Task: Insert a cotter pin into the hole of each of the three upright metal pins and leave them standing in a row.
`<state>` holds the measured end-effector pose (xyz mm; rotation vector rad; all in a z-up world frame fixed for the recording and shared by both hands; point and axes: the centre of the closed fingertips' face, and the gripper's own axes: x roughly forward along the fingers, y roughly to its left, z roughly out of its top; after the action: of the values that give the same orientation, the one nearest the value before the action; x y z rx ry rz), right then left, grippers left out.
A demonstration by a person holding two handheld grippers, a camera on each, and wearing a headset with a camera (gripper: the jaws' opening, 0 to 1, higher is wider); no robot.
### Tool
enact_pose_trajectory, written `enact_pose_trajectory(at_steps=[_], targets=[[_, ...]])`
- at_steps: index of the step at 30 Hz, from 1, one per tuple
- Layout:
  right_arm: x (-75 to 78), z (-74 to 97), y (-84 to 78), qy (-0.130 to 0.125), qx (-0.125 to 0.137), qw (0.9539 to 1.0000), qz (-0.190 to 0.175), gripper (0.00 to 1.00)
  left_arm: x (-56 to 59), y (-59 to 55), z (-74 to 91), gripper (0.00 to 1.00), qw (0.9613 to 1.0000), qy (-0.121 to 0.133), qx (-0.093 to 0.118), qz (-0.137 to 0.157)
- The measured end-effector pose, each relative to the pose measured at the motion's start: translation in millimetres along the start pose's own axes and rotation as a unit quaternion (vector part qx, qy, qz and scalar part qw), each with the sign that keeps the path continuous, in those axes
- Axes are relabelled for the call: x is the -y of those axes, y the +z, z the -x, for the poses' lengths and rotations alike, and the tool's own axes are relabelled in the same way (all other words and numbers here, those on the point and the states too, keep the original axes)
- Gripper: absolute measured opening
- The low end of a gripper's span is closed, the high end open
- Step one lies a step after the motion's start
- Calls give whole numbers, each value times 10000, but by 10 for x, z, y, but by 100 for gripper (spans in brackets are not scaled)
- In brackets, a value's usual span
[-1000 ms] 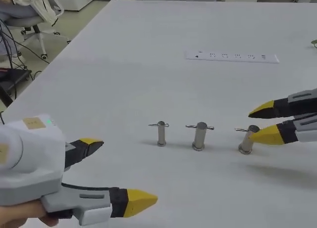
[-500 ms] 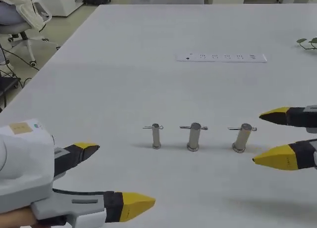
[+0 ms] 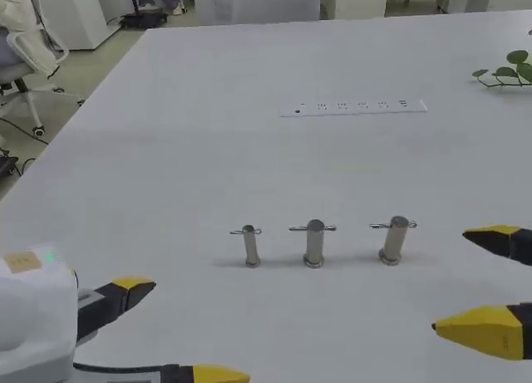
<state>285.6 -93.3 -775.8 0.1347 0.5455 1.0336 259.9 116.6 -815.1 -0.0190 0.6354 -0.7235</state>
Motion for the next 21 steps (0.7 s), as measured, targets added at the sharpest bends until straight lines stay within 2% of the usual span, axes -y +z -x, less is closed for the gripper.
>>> enact_pose_trajectory(at_steps=[4, 7, 11, 16, 21], targets=[[-47, 33, -73, -48, -14, 10000, -70, 100, 31, -14, 31, 98, 10000, -28, -16, -21], [-7, 75, -109, -284, -49, 9996, -52, 100, 32, -11, 84, 98, 10000, -18, 13, -31], [19, 127, -158, -458, -99, 9989, -83, 100, 4, -38, 150, 98, 10000, 22, -9, -27], [79, 196, -307, -750, -370, 9964, -123, 100, -8, -66, 209, 97, 10000, 55, -39, 46], [92, 225, -394, -884, -535, 9945, -190, 100, -30, -90, 231, 97, 9999, 70, -59, 116]])
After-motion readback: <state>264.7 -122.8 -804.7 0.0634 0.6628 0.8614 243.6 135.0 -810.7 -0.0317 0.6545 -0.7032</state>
